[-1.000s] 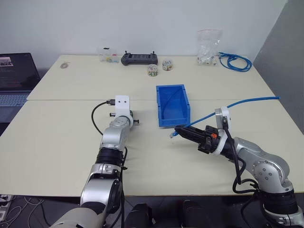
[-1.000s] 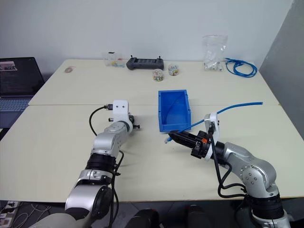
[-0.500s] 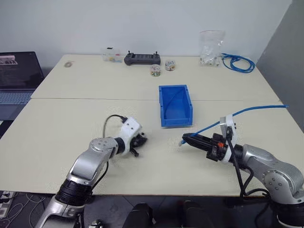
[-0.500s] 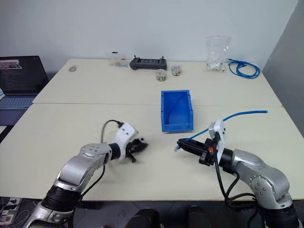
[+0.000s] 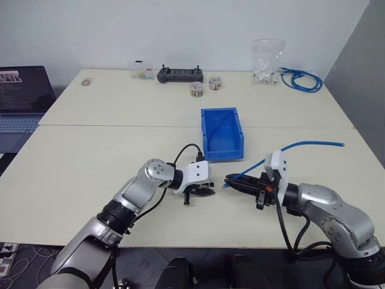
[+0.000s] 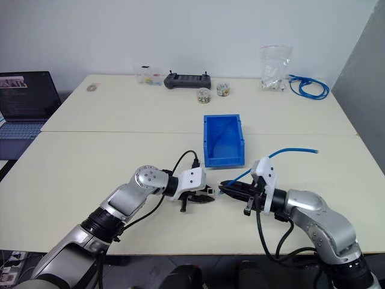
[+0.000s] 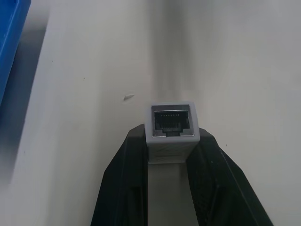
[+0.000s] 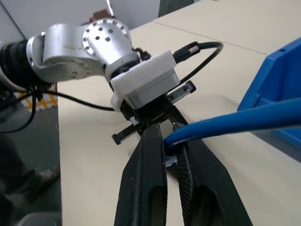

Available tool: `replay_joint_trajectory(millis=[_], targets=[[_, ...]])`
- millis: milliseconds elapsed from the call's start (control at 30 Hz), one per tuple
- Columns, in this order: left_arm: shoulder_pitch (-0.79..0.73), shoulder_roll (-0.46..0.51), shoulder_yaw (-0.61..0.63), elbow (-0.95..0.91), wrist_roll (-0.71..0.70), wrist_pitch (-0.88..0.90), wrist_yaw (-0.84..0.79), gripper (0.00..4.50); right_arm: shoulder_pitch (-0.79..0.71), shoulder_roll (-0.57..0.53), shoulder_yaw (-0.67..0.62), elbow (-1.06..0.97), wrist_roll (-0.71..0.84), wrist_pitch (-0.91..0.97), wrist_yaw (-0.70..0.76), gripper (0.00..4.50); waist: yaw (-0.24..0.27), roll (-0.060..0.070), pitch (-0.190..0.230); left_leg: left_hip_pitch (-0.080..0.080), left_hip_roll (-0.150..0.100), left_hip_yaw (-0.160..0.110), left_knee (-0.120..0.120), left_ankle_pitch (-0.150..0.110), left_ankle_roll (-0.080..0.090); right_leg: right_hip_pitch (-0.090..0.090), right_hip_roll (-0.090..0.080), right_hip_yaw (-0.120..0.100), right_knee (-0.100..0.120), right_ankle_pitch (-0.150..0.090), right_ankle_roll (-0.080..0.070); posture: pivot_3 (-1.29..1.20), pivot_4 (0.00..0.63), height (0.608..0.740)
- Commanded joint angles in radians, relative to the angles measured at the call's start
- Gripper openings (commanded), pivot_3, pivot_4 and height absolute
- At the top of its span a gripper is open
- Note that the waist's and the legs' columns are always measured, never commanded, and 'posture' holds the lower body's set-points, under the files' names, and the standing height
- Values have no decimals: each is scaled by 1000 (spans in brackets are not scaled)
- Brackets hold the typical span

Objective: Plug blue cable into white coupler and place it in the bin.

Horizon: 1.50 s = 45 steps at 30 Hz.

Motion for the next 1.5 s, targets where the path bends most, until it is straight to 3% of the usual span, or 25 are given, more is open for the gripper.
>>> replay_joint_trajectory(millis=[33, 233, 1167, 1500], targets=[[23, -10, -50, 62, 50, -16, -46, 789, -70, 27, 68, 58, -93, -57, 17, 36, 1, 0, 0, 0, 0, 0, 0, 0, 0, 0, 0, 0, 0, 0, 0, 0, 150, 740], [17, -8, -40, 77, 56, -21, -87, 789, -144, 59, 148, 134, -204, -107, 31, 36, -1, 0, 0, 0, 0, 0, 0, 0, 0, 0, 0, 0, 1, 1, -1, 0, 150, 740], [9, -35, -19, 71, 70, 61, -92, 789, -212, 65, 217, 226, -382, -169, 140, 35, -5, 0, -2, 2, 0, -1, 1, 0, 0, 1, 1, 0, 1, 2, -3, 0, 150, 740], [13, -42, -12, 69, 78, 85, -80, 789, -240, 48, 217, 232, -405, -133, 168, 26, -5, 1, -3, 10, 0, -3, 0, 0, 0, 12, 1, -2, -2, 0, 0, 0, 150, 740]])
